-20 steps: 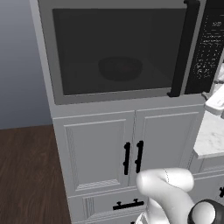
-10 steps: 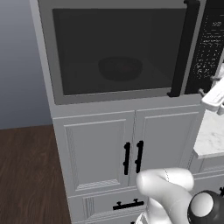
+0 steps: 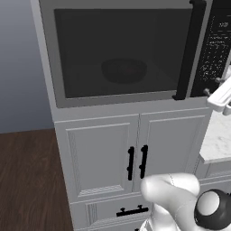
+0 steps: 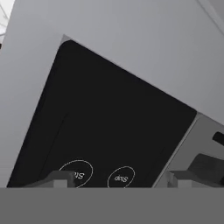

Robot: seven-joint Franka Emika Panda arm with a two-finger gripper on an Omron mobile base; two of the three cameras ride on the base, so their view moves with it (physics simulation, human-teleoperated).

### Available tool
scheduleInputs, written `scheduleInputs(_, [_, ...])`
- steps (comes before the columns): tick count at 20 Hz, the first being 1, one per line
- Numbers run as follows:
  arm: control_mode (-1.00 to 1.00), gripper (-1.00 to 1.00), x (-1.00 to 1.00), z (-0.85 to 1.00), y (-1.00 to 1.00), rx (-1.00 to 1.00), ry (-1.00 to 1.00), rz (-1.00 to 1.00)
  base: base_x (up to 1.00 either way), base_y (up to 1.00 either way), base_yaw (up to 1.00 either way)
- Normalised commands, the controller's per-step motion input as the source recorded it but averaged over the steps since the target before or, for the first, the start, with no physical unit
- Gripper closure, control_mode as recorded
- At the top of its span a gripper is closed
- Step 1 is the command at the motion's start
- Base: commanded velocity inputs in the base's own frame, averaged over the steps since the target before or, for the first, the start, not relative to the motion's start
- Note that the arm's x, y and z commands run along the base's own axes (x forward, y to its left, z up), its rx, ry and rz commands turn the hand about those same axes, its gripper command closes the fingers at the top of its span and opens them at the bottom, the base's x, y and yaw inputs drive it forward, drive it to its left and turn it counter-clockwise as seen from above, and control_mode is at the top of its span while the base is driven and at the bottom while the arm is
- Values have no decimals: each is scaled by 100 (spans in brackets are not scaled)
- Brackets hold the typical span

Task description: Pick the bell pepper from the sink and place it in the bowl. Then pick the bowl and place it in the microwave. Then close the microwave door and press the start button.

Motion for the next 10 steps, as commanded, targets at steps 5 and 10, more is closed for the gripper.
scheduleInputs(5, [-100, -100, 26, -12, 13, 0, 0, 0, 0, 0, 0])
scheduleInputs(10, [-100, -100, 59, -8, 74, 0, 0, -5, 0, 0, 0])
